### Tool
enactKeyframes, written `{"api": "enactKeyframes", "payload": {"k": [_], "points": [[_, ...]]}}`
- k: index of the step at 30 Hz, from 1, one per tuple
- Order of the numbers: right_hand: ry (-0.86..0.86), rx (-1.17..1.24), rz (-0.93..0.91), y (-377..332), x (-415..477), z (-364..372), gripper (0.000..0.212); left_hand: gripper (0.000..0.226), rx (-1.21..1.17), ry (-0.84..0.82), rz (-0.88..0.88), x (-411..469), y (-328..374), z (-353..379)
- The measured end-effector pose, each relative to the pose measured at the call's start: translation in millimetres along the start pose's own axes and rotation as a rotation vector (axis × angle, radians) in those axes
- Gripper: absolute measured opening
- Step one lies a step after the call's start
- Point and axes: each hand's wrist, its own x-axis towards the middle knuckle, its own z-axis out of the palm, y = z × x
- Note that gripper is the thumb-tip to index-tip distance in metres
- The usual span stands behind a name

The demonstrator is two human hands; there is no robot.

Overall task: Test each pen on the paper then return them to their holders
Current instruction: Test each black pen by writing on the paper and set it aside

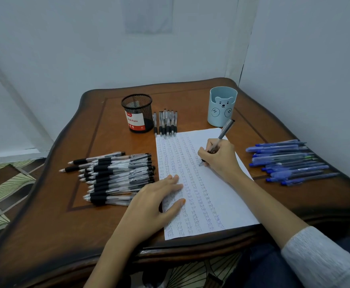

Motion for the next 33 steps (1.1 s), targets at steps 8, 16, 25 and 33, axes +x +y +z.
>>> {"api": "enactKeyframes", "payload": {"k": [8, 16, 25, 33], "points": [[0.005, 0.02, 0.008, -2.4, -1.0, -1.7, 0.021, 0.056, 0.017, -0.012, -0.002, -0.2, -0.3, 0.2], [0.08, 0.038, 0.0, 1.1, 1.5, -2.2, 0.032, 0.053, 0.001, 0.009, 0.003, -0.8, 0.2, 0.0], [-0.011, 0.028, 0.023, -0.3, 1.8, -5.4, 0.027, 0.056, 0.012, -0.003, -0.006, -0.3, 0.6, 0.1], [-0.014, 0.032, 0.009, 0.6, 2.0, -6.3, 0.022, 0.056, 0.013, -0.002, -0.003, -0.7, 0.5, -0.3]]}}
